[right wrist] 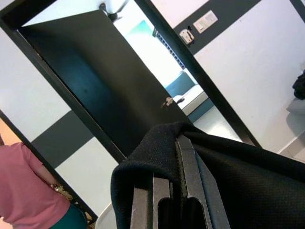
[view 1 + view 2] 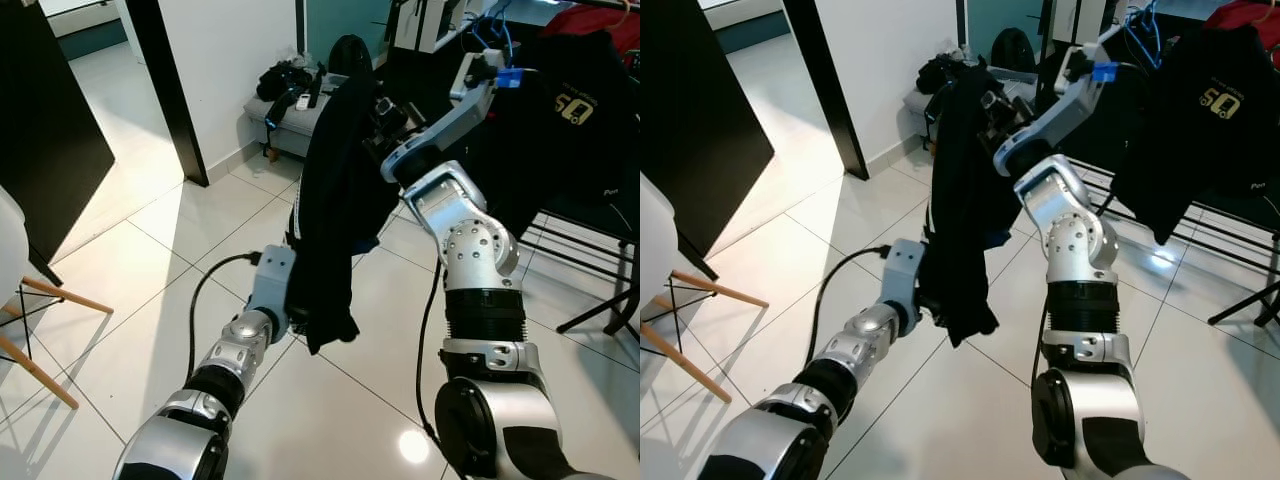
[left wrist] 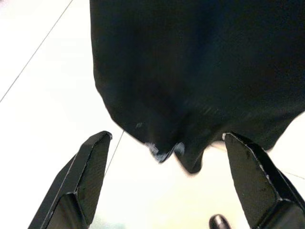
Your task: Hang hanger
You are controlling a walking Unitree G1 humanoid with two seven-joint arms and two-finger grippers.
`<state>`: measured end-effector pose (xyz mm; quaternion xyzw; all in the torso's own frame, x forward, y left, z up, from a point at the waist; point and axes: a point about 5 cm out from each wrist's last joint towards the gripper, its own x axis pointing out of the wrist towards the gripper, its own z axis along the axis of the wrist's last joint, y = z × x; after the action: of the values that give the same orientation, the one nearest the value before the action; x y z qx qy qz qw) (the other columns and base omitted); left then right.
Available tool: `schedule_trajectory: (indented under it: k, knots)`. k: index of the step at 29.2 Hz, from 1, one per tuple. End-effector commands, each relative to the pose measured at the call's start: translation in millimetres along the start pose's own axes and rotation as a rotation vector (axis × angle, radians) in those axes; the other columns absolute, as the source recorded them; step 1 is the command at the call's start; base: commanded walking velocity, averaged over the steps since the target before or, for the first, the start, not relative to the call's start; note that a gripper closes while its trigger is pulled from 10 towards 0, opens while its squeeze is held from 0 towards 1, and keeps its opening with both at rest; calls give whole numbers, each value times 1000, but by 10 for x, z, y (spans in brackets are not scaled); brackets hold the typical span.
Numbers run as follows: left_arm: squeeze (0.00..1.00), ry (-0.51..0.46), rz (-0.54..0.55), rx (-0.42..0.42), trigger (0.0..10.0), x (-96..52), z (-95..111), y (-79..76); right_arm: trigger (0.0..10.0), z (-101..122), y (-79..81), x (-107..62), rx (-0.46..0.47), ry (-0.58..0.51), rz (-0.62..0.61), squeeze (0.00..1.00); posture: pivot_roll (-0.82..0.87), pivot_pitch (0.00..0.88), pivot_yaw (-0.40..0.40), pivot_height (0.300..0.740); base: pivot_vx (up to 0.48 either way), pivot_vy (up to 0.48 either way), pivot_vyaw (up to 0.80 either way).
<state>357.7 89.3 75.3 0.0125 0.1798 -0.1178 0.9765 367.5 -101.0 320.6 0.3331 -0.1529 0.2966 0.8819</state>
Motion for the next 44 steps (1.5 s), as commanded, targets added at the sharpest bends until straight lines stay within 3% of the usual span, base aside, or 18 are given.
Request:
schedule_trajectory:
  k: [1, 5, 9, 11, 14, 19, 22, 27, 31, 37, 41, 44]
  knots:
    - [1000, 20, 3, -60, 10000, 20, 28, -48, 0, 74, 109, 66, -48, -29, 7, 0, -64, 126, 2, 740, 0, 0, 0]
    - [1000, 9, -51, -66, 10000, 50, 142, -202, 0, 16, 38, 88, -118, -10, -71, 0, -68, 126, 2, 740, 0, 0, 0]
    - [1000, 6, -76, -47, 10000, 60, 182, -274, 0, -14, 2, 98, -132, -4, -105, 0, -67, 124, 2, 740, 0, 0, 0]
    - [1000, 0, -119, 9, 10000, 80, 282, -460, 0, -189, -132, 113, -165, 31, -222, 0, -68, 124, 3, 740, 0, 0, 0]
    - [1000, -1, -130, 29, 10000, 86, 318, -544, 0, -341, -261, 98, -197, 61, -330, 0, -71, 125, 6, 740, 0, 0, 0]
    - [1000, 22, -118, 50, 10000, 87, 280, -581, 0, -614, -430, 46, -235, 126, -447, 0, -68, 129, 0, 740, 0, 0, 0]
    - [1000, 33, -113, 48, 10000, 86, 262, -578, 0, -665, -455, 32, -246, 141, -465, 0, -68, 129, 0, 740, 0, 0, 0]
    - [1000, 96, -86, -9, 10000, 79, 154, -553, 0, -861, -500, 4, -208, 179, -537, 0, -60, 136, -10, 740, 0, 0, 0]
    - [1000, 133, -87, -71, 10000, 72, 88, -566, 0, -928, -417, 77, -109, 170, -554, 0, -59, 138, -12, 740, 0, 0, 0]
    - [1000, 124, -73, -123, 10000, 78, 110, -591, 0, -963, -262, 167, -60, 154, -522, 0, -67, 141, -11, 740, 0, 0, 0]
    - [1000, 99, -37, -63, 10000, 84, 138, -586, 0, -988, -134, 228, -21, 149, -482, 0, -67, 141, -11, 740, 0, 0, 0]
    - [1000, 68, 33, -2, 10000, 87, 156, -494, 0, -982, -23, 277, 2, 141, -442, 0, -73, 141, -7, 740, 0, 0, 0]
